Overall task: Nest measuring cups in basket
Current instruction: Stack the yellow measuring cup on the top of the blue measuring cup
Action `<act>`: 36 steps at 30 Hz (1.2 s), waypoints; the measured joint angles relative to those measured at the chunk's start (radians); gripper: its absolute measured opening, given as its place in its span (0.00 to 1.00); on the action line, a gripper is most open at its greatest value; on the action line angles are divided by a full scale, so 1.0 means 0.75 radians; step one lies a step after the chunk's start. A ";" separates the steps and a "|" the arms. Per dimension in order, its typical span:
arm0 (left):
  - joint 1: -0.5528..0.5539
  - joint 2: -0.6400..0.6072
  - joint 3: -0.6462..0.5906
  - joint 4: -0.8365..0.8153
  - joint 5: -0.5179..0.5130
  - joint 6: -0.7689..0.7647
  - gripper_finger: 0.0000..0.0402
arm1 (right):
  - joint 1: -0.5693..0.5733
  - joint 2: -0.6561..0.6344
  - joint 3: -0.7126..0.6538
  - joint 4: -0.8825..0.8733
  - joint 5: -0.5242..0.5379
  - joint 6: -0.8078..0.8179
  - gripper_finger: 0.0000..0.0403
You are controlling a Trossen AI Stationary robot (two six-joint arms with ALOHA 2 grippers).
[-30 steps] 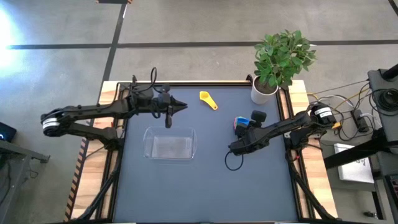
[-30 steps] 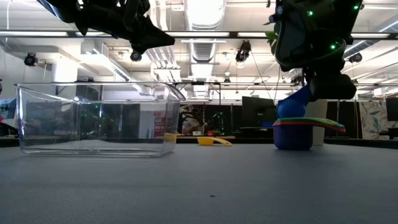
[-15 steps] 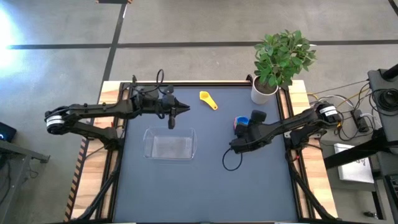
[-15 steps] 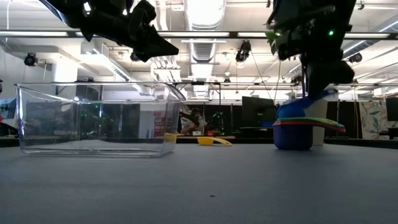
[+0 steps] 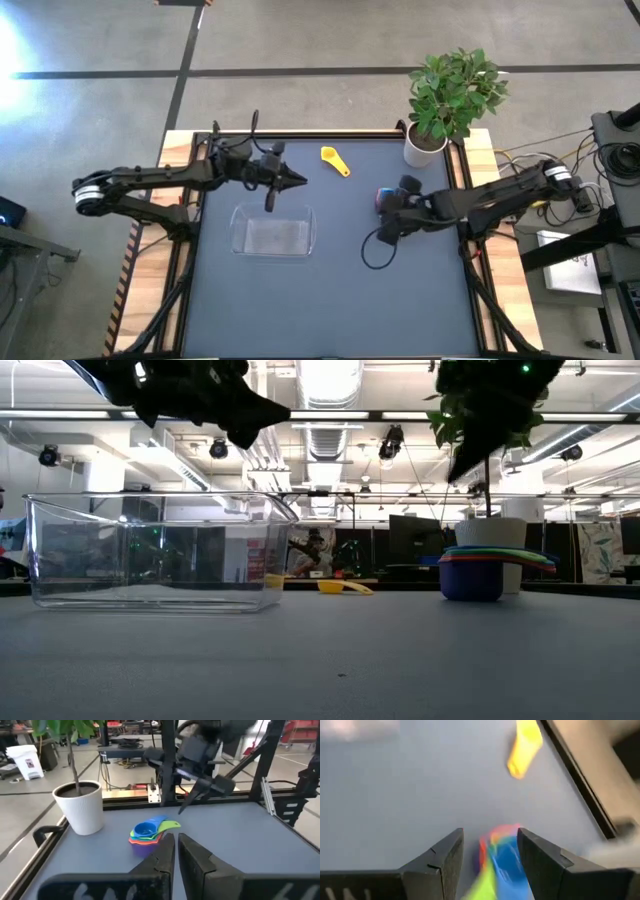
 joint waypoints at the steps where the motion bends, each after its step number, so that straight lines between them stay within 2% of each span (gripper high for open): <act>1: 0.000 0.000 0.000 -0.003 0.001 -0.006 0.01 | -0.014 -0.015 -0.021 0.107 -0.002 -0.052 0.44; 6: -0.018 -0.067 0.000 -0.002 0.058 -0.073 0.01 | -0.170 -0.019 -0.049 0.454 -0.024 -0.242 0.44; 12: -0.031 -0.180 -0.072 0.033 0.062 -0.098 0.00 | -0.429 0.100 0.023 0.507 -0.231 -0.286 0.44; 18: -0.032 -0.183 -0.266 0.431 0.060 -0.182 0.00 | -0.600 0.324 0.122 0.590 -0.331 -0.375 0.44; 22: -0.025 -0.191 -0.350 0.598 0.060 -0.200 0.00 | -0.654 0.486 0.224 0.587 -0.360 -0.401 0.44; 27: -0.021 -0.218 -0.356 0.554 0.060 -0.200 0.00 | -0.712 0.659 0.356 0.558 -0.530 -0.417 0.47; 36: -0.021 -0.223 -0.348 0.506 0.060 -0.194 0.00 | -0.813 0.869 0.513 0.518 -0.486 -0.426 0.59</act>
